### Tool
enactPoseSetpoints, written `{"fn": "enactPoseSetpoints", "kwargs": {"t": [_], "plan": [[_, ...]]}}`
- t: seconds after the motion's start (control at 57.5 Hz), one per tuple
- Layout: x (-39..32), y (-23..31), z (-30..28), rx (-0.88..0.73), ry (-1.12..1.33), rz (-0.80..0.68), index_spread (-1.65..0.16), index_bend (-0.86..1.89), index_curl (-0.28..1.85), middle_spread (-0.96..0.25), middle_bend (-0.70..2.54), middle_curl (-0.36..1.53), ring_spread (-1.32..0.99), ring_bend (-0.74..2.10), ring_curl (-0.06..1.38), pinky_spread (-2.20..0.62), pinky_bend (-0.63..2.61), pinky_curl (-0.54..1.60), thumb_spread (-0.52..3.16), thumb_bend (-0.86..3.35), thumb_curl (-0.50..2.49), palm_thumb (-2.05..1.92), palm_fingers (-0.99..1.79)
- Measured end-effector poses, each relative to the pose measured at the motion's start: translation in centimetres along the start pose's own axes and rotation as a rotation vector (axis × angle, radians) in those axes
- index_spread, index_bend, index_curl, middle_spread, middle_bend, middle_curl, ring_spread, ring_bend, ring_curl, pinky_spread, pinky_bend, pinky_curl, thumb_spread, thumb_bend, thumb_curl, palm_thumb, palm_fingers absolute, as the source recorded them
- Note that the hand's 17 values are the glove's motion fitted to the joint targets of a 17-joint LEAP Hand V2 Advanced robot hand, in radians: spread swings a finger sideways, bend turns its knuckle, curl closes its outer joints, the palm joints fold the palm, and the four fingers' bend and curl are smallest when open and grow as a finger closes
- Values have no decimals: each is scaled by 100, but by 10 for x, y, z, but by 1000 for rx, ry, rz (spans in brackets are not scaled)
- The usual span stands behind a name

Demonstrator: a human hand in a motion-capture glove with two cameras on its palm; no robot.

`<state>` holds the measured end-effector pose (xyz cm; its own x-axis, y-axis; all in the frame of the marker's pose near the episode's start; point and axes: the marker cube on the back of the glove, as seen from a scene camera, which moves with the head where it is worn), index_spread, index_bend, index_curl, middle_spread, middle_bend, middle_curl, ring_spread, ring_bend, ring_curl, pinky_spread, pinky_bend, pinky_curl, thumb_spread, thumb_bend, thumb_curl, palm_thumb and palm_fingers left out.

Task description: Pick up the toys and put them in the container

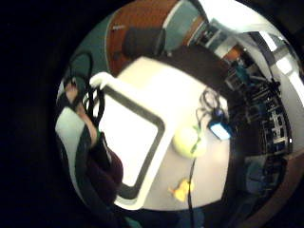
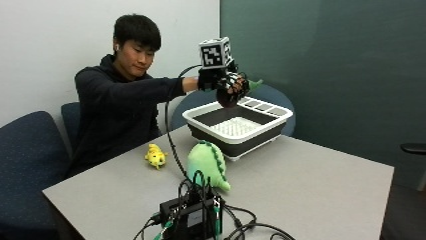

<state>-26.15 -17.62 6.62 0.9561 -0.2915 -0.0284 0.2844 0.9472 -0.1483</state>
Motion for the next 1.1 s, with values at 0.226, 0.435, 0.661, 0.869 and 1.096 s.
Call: {"fn": "enactPoseSetpoints", "kwargs": {"t": [0.226,0.435,0.661,0.869,1.096], "plan": [[-5,21,-1,-79,-155,41,-26,24,40,-4,43,48,-14,75,44,-9,115,52,100,-7,56,8,-39],[74,47,-24,-21,-121,106,-25,19,39,0,27,41,-6,47,31,-1,90,41,124,-1,47,7,-12],[162,79,35,-260,-58,158,-26,14,37,1,15,38,-3,26,26,3,80,37,136,4,44,19,-19],[199,81,137,-332,-21,143,-29,10,31,3,7,28,0,21,26,5,91,39,134,6,44,32,-20],[202,74,157,22,-56,157,-31,13,27,-10,41,35,-24,84,40,-22,99,36,118,18,57,68,86]]}}
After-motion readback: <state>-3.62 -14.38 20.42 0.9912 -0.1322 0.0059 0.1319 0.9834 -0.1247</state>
